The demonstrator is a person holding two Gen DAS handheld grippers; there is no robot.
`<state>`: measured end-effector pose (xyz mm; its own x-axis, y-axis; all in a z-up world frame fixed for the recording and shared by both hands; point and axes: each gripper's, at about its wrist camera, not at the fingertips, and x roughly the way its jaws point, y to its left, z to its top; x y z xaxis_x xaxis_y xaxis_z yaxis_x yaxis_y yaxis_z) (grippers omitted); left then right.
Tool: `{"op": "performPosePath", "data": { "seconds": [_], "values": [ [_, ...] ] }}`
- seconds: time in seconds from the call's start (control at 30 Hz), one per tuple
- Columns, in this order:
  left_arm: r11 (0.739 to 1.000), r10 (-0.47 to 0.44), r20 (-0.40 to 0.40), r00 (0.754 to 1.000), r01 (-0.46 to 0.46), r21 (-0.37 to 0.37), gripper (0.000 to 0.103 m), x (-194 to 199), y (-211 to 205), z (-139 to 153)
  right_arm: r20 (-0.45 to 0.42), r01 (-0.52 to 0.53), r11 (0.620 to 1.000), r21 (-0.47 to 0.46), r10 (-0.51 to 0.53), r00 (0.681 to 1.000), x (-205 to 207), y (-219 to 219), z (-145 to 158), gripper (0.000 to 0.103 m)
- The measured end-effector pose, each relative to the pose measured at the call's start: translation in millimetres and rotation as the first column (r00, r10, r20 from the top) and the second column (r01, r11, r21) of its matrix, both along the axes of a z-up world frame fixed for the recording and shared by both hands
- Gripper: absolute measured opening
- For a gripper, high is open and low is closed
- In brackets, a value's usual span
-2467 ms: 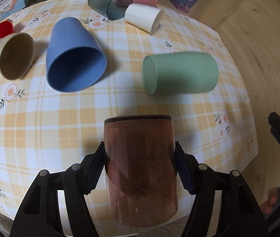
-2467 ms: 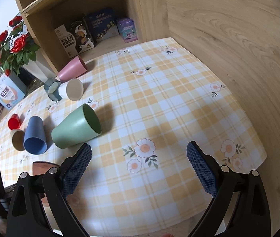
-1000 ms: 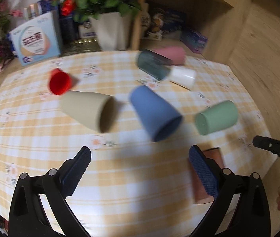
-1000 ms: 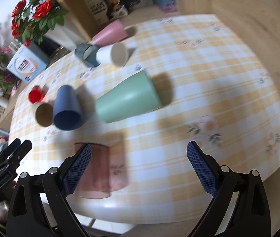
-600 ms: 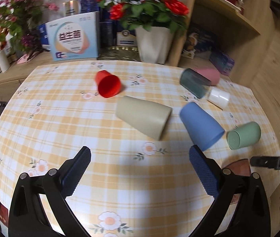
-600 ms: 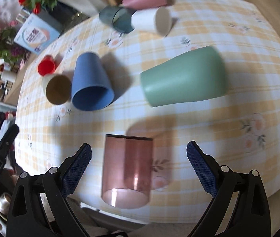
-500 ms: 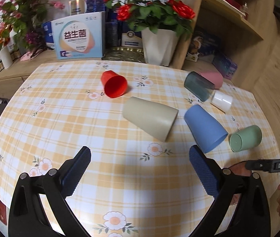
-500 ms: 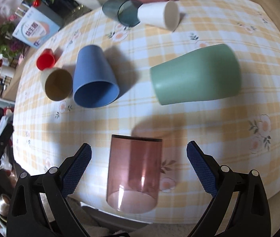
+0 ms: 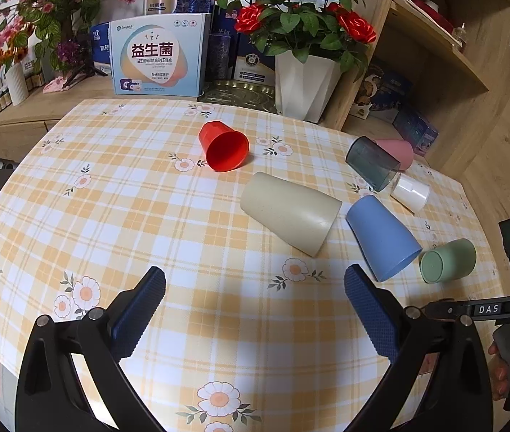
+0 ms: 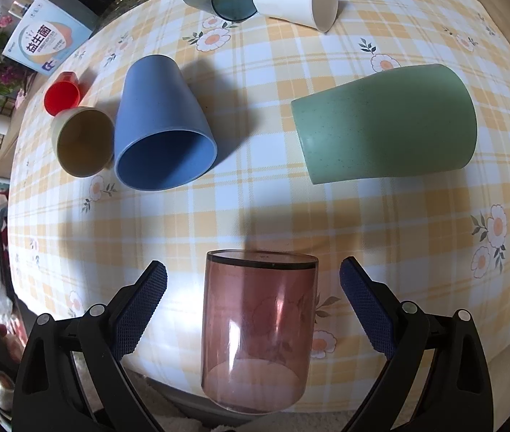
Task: Flip cup upside down
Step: 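Close the right tool on the brown cup while the left tool releases it, then rotate the brown cup in the right tool so its opening faces down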
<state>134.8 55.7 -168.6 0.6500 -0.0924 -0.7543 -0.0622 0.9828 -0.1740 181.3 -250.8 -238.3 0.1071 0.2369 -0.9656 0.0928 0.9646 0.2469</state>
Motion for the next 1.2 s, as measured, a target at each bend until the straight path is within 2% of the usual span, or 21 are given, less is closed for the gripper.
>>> {"op": "performPosePath", "data": {
  "seconds": [0.7, 0.73, 0.77, 0.97, 1.2],
  "values": [
    [1.0, 0.006, -0.018, 1.0, -0.006, -0.009, 0.097, 1, -1, -4, -0.019, 0.002, 1.0, -0.023, -0.003, 1.0, 3, 0, -11, 0.093],
    [1.0, 0.005, -0.019, 1.0, -0.005, -0.009, 0.097, 2, 0, -4, -0.021, 0.002, 1.0, -0.025, -0.002, 1.0, 3, 2, -12, 0.078],
    [1.0, 0.004, -0.019, 1.0, -0.004, -0.009, 0.097, 2, 0, -4, -0.028, 0.001, 0.999, -0.035, -0.001, 1.0, 3, 2, -13, 0.067],
    [1.0, 0.005, -0.021, 1.0, -0.005, -0.011, 0.097, 1, 0, -4, -0.047, 0.002, 0.999, -0.039, -0.004, 0.999, 4, 2, -17, 0.067],
    [1.0, -0.003, -0.029, 1.0, 0.002, -0.017, 0.097, 1, -1, -5, -0.029, 0.004, 1.0, -0.016, -0.005, 1.0, 1, -1, -12, 0.064]
  ]
}}
